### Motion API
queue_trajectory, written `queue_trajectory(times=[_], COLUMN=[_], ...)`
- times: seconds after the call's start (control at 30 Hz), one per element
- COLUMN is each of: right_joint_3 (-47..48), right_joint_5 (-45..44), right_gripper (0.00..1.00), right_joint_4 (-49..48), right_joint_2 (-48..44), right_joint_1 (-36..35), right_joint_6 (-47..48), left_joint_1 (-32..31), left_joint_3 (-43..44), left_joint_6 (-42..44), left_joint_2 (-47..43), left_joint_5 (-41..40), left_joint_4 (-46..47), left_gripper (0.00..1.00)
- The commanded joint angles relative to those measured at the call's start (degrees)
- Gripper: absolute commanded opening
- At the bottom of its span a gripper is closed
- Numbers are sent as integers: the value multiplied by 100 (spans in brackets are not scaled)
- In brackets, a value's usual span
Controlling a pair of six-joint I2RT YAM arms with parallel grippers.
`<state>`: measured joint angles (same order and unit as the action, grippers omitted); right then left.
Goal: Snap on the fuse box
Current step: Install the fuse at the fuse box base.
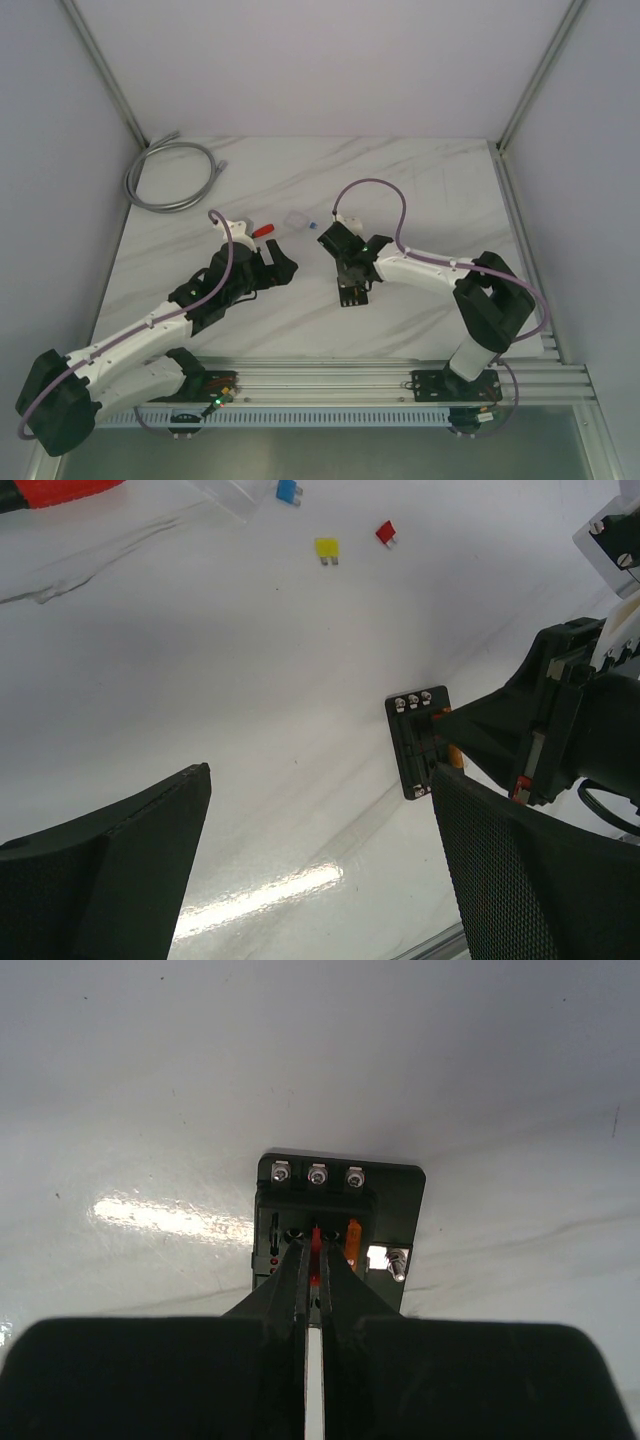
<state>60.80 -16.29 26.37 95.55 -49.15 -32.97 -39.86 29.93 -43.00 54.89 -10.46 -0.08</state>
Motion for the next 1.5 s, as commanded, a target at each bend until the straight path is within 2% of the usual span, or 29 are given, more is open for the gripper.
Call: queue_trajectory(times=[0.0, 0.7, 1.47], right_joint_3=[-189, -200, -175], right_joint_5=[-299, -337, -84], right_gripper=[0, 0, 0], right_joint_4=[-76, -167, -201], right_joint_2=[-131, -329, -43], right_joint_1=[-34, -34, -34], right_joint_6=[-122, -95, -69], left_joint_1=[22, 22, 22], left_joint_3=[-40, -36, -61], left_joint_6=[-26, -33, -35], left_joint_2=[-75, -110, -101], left_joint_5=[44, 13, 35], left_joint_4=[-31, -36, -34], left_gripper=[100, 100, 100])
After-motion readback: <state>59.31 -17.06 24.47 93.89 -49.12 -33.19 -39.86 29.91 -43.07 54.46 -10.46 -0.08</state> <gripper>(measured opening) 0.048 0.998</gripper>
